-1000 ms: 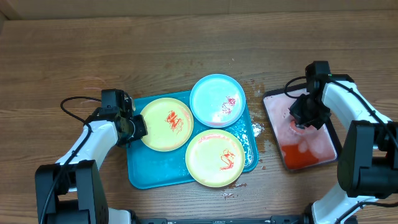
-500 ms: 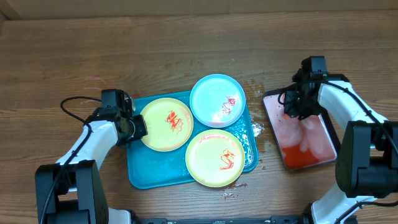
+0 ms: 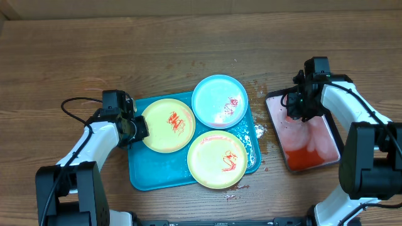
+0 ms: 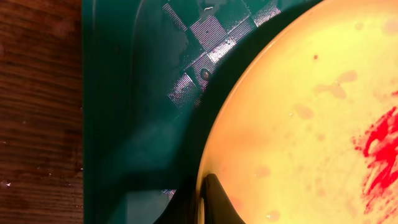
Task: Clean dirty plates on tray and stack at the side
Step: 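Grasp the green-and-pink sponge in the soapy water with the right gripper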
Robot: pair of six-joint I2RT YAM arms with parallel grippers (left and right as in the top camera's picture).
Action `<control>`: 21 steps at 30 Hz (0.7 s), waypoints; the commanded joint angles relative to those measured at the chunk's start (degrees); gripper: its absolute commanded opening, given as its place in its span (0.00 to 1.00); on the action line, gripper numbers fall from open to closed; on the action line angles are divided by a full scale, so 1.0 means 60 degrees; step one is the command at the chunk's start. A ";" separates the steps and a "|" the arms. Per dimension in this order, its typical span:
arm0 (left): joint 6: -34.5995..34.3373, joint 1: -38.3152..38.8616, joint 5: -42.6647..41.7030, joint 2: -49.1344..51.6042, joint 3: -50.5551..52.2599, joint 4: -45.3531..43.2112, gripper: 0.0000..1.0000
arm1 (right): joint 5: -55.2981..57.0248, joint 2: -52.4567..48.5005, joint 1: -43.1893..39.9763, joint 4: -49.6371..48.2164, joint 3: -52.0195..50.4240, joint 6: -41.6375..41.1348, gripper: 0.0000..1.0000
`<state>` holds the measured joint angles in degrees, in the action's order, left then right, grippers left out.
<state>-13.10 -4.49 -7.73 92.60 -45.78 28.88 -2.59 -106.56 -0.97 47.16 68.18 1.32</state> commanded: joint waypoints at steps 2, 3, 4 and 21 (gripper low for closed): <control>0.0324 0.0000 0.0831 0.0368 0.0361 0.0124 0.04 | -0.0018 -0.0004 0.0018 -0.0040 0.0004 0.0040 0.04; 0.0324 0.0000 0.0805 0.0368 0.0361 0.0120 0.04 | 0.0022 -0.0004 0.0018 -0.0066 0.0004 0.0047 0.04; 0.0324 0.0000 0.0787 0.0368 0.0361 0.0120 0.04 | 0.0051 -0.0004 -0.0004 -0.0062 0.0004 0.0044 0.04; 0.0324 0.0000 0.0783 0.0368 0.0361 0.0113 0.04 | -0.0379 0.0459 -0.0040 0.0627 0.0015 0.0823 0.04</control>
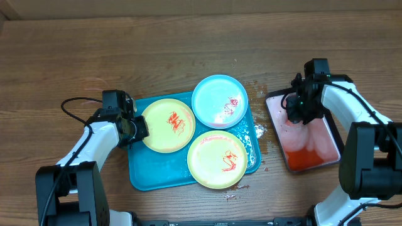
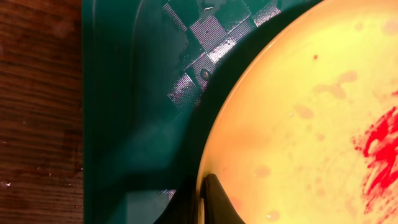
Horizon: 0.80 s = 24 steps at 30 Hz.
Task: Clean dirty plates on tray and stack at the side
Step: 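Grasp the green-and-pink sponge in the soapy water with the right gripper, then lift the sponge out of the black tray with the right gripper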
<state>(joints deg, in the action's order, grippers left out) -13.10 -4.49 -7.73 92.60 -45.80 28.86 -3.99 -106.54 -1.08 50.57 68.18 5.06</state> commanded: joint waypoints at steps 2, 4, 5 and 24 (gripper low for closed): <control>0.0324 0.0000 0.0783 0.0368 0.0364 0.0117 0.04 | -0.0138 0.0936 -0.0025 0.0142 0.0015 0.0200 0.04; 0.0324 0.0004 0.0783 0.0368 0.0364 0.0117 0.04 | -0.0138 0.1519 -0.0025 0.0200 0.0015 0.0200 0.04; 0.0324 0.0004 0.0783 0.0368 0.0364 0.0117 0.04 | -0.0138 0.1807 -0.0025 0.0237 0.0015 0.0197 0.04; 0.0284 0.0004 0.0601 0.0368 0.0364 0.0117 0.04 | 0.2109 0.6900 -0.0015 -0.0455 0.0015 -0.0623 0.04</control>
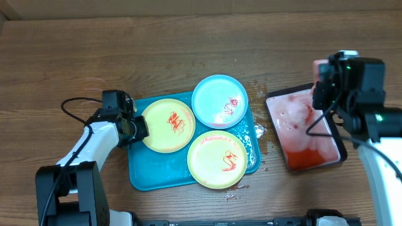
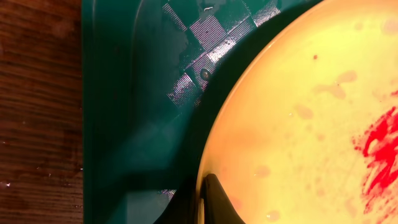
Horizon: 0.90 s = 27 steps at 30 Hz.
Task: Clean dirty plates on tray and stack at the side
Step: 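Lift the sponge out of the black tray with the right gripper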
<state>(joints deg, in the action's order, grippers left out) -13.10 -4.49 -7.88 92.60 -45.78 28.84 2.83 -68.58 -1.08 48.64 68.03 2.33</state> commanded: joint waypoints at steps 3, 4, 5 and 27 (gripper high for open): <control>0.0284 0.0004 0.0623 0.0368 0.0361 0.0120 0.04 | 0.1639 0.0965 0.0040 -0.0087 0.0040 0.0040 0.04; 0.0284 0.0004 0.0623 0.0368 0.0361 0.0120 0.04 | 0.1781 0.1049 0.0076 -0.0040 0.0040 0.0229 0.04; 0.0284 0.0004 0.0623 0.0368 0.0361 0.0117 0.04 | 0.1905 0.1100 0.0113 0.0015 0.0040 0.0415 0.04; 0.0288 0.0004 0.0557 0.0368 0.0361 0.0124 0.04 | 0.2852 0.1140 0.0743 0.0226 0.0036 0.0769 0.04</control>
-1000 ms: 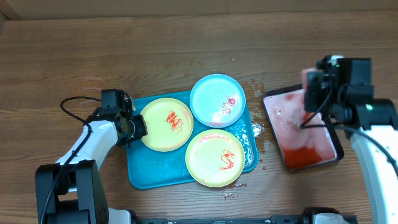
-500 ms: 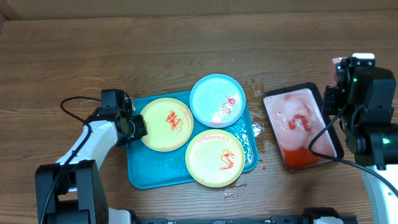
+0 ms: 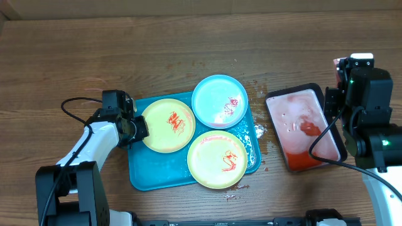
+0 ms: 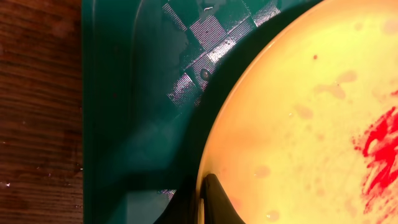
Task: Clean dirty plates on tray and stack at the side
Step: 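Lift the sponge out of the black tray with the right gripper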
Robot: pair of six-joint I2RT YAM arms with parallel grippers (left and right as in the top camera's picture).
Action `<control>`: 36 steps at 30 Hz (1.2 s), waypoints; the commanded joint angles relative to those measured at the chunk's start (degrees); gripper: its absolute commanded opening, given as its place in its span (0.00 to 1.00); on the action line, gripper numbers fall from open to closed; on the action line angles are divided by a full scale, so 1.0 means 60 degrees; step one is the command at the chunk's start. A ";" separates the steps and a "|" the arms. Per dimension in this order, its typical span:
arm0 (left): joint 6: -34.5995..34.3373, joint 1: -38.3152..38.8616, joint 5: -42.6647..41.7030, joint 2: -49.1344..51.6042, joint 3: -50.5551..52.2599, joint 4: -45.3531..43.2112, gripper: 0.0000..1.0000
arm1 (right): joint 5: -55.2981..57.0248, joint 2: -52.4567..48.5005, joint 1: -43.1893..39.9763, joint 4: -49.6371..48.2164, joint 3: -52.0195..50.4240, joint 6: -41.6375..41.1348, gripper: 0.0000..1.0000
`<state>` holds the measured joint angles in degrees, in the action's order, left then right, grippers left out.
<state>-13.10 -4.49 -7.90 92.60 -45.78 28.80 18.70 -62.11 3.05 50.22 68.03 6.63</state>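
Three dirty plates lie on the teal tray (image 3: 141,172): a yellow plate (image 3: 168,125) at the left, a blue plate (image 3: 219,101) at the back and a second yellow plate (image 3: 217,159) in front, all with red smears. My left gripper (image 3: 139,129) is shut on the left rim of the first yellow plate (image 4: 298,124), its fingertips (image 4: 211,193) pinching that rim. My right gripper (image 3: 342,63) is raised high at the right, mostly hidden by its own arm. A pink sponge (image 3: 340,62) shows at its tip.
A black tray (image 3: 270,110) holding red liquid sits right of the teal tray, below the right arm, whose cable (image 3: 317,141) hangs over it. Water drops and red crumbs (image 3: 260,129) lie on the wood between the trays. The left arm's cable (image 3: 72,103) loops at the left.
My right arm has shifted a little to the right and towards the camera, still raised clear of the black tray. The left gripper and the plates have not moved.
My right gripper was down in the back end of the black tray at the first two moments. Then it was lifted high beside the tray with a pink sponge at its tip, and now stands farther right. My left gripper stayed shut on the yellow plate's rim throughout.
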 commanded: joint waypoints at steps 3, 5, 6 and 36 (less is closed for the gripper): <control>0.0288 0.0004 0.0561 0.0368 0.0361 0.0131 0.04 | 0.0219 0.0062 0.0055 -0.0040 0.0036 0.0051 0.04; 0.0288 0.0004 0.0561 0.0368 0.0361 0.0131 0.04 | 0.0280 0.0062 0.0055 -0.0040 0.0036 0.0047 0.04; 0.0288 0.0004 0.0561 0.0368 0.0361 0.0131 0.04 | 0.0317 0.0062 0.0055 -0.0040 0.0036 0.0051 0.04; 0.0288 0.0004 0.0554 0.0368 0.0361 0.0120 0.04 | -0.4211 -0.2834 -0.0018 0.2568 0.0029 -0.3457 0.04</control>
<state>-13.10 -4.49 -7.92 92.60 -45.80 28.80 3.22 -78.26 2.98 66.41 68.01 -20.27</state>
